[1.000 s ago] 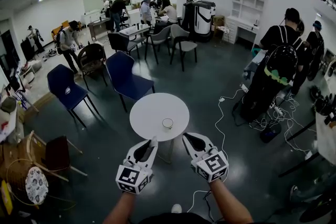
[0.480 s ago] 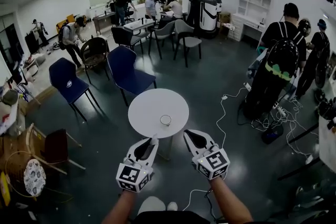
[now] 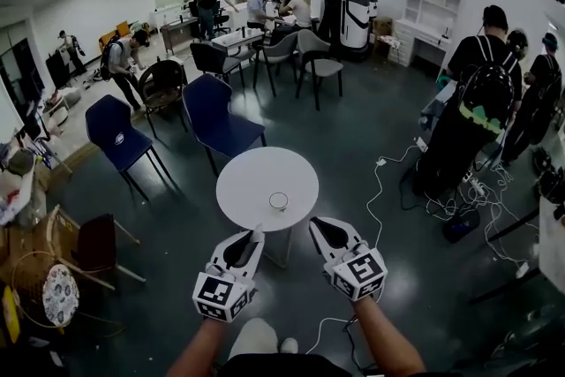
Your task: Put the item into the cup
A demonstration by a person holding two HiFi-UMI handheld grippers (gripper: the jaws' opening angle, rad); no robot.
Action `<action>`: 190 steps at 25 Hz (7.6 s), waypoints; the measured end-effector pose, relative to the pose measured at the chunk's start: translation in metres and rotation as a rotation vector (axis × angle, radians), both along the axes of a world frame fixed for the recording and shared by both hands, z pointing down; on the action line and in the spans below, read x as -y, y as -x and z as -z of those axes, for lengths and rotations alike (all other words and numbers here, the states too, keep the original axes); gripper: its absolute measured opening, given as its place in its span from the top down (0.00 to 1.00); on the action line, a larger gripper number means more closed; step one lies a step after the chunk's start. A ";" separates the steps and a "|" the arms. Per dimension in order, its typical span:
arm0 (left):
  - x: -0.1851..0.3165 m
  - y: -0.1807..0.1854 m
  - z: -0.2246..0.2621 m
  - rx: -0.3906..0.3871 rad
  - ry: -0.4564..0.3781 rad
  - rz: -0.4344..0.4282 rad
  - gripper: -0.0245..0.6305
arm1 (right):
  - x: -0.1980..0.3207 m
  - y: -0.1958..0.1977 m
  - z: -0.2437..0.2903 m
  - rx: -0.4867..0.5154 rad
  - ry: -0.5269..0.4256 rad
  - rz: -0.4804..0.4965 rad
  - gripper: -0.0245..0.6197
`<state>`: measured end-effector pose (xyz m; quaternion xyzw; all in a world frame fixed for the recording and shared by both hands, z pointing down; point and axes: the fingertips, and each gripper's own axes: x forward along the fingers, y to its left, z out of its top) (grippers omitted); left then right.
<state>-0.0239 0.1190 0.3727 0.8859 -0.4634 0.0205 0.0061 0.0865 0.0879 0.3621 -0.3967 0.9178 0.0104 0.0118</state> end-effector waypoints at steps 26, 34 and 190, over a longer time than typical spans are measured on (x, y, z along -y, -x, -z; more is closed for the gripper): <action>0.078 0.005 -0.004 -0.003 -0.007 -0.004 0.82 | 0.071 0.010 -0.009 -0.011 0.006 0.003 0.94; 0.121 0.018 -0.007 -0.019 0.009 -0.012 0.82 | 0.113 0.022 -0.010 -0.008 0.017 -0.007 0.94; 0.516 -0.019 -0.416 0.344 0.431 -0.304 0.82 | 0.463 0.005 -0.335 -0.054 0.477 -0.224 0.94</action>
